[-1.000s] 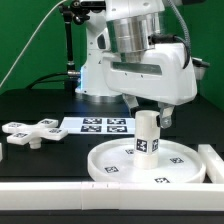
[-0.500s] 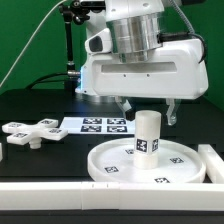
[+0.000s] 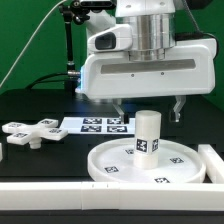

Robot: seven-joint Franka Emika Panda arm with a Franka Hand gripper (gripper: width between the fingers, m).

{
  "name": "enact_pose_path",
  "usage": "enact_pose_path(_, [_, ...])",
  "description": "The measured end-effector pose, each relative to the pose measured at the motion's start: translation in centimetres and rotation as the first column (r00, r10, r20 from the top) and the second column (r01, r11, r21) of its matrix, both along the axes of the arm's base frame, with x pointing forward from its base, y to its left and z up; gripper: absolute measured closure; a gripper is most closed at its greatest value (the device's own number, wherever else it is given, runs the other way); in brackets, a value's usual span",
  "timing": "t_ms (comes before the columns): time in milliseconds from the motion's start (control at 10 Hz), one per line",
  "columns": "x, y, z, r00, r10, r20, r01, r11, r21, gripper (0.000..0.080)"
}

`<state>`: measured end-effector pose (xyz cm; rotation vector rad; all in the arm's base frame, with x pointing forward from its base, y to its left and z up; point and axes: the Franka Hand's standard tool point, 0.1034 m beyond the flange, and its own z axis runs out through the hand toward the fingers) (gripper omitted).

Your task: Assemble round table

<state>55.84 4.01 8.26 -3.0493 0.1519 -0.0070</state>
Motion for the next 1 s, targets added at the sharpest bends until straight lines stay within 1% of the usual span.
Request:
enact_pose_path(100, [0.0,-0.1,0.0,1.0,0.022,0.001,-0.022,1.0,0.0,0.015])
enact_pose_path(400, [0.0,-0.2,0.0,0.972,0.234,0.02,-0.234,0.972,-0.005,0.015])
enact_pose_path(500, [0.2,0.2,0.0,0.954,0.3,0.028,-0.299,0.954,-0.033,0.015])
enact_pose_path(600, [0.3,0.7,0.0,0.892,0.45,0.042,-0.447,0.892,-0.066,0.015])
enact_pose_path(700, [0.2,0.8,-0.1,0.832,0.554,0.039,-0.55,0.832,-0.075,0.015])
enact_pose_path(900, [0.2,0.9,-0.1,0.679,0.733,0.027,-0.728,0.678,-0.098,0.015])
enact_pose_path(1000, [0.2,0.7,-0.1,0.658,0.753,0.026,-0.748,0.657,-0.099,0.015])
